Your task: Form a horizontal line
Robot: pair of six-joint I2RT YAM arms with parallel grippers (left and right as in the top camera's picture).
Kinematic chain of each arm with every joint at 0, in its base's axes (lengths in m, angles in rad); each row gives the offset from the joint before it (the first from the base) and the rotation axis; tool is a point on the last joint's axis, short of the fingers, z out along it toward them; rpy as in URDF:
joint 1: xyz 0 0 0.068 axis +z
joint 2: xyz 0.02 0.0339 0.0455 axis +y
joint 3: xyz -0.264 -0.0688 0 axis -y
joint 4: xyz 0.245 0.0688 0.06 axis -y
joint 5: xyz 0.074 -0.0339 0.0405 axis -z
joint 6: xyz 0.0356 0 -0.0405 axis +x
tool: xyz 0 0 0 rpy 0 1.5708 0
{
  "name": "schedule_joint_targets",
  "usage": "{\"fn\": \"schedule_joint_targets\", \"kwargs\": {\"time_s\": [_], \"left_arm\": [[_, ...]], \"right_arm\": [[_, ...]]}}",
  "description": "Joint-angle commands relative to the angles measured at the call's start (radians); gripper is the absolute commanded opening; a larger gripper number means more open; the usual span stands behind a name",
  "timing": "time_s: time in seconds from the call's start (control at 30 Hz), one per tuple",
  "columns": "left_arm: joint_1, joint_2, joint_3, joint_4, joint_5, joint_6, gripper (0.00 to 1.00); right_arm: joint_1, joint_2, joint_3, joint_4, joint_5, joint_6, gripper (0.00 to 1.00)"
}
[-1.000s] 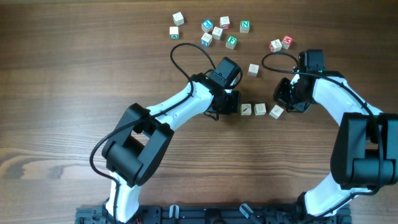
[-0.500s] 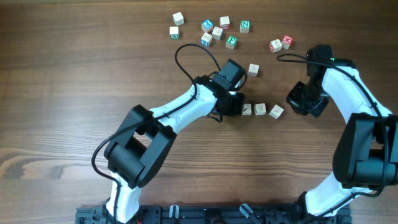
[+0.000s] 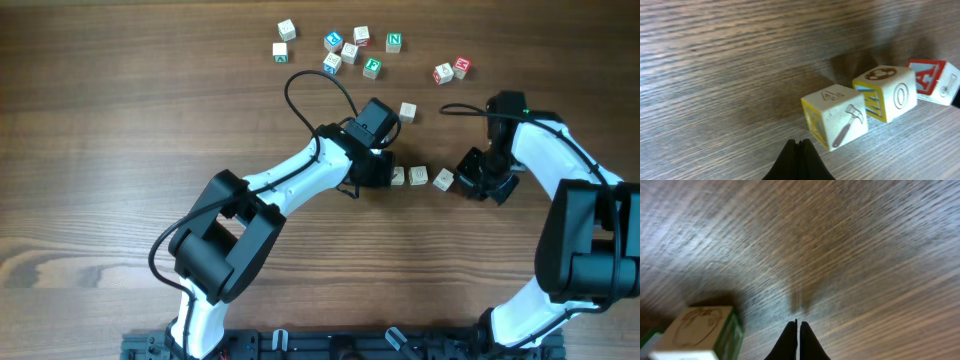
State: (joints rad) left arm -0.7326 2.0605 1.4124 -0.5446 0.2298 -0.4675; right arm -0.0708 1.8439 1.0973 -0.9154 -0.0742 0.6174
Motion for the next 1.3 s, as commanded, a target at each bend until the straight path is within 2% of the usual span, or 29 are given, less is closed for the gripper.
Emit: {"fn": "schedule_joint_targets", "kwargs": {"time_s": [0.0, 0.13, 0.33, 0.47, 0.8, 1.1, 1.27], "left_arm": [[0.002, -0.016, -0.008, -0.001, -0.041, 0.019, 0.04], [0.002, -0.015, -0.008, 0.014, -0.041, 0.019, 0.06], [0.002, 0.011, -0.008, 0.026, -0.041, 0.019, 0.06], [0.002, 0.031, -0.008, 0.025, -0.040, 0.019, 0.05], [0.002, 0.050, -0.008, 0.041, -0.040, 0.018, 0.05], [0.001, 0.050, -0.008, 0.092, -0.040, 0.014, 0.05], [0.001, 0.050, -0.008, 0.093, 0.009, 0.010, 0.04]], "right_arm": [[0.002, -0.002, -0.023, 0.043, -0.029, 0.014, 0.05], [0.002, -0.002, -0.023, 0.120, -0.090, 0.011, 0.05], [0.002, -0.002, -0.023, 0.138, -0.093, 0.009, 0.09], [0.002, -0.002, -0.023, 0.177, -0.209, -0.087, 0.09], [0.001, -0.002, -0.023, 0.224, -0.212, -0.136, 0.14], [0.001, -0.002, -0.023, 0.227, -0.212, -0.147, 0.14], [0.001, -0.002, -0.023, 0.213, -0.217, -0.146, 0.13]]}}
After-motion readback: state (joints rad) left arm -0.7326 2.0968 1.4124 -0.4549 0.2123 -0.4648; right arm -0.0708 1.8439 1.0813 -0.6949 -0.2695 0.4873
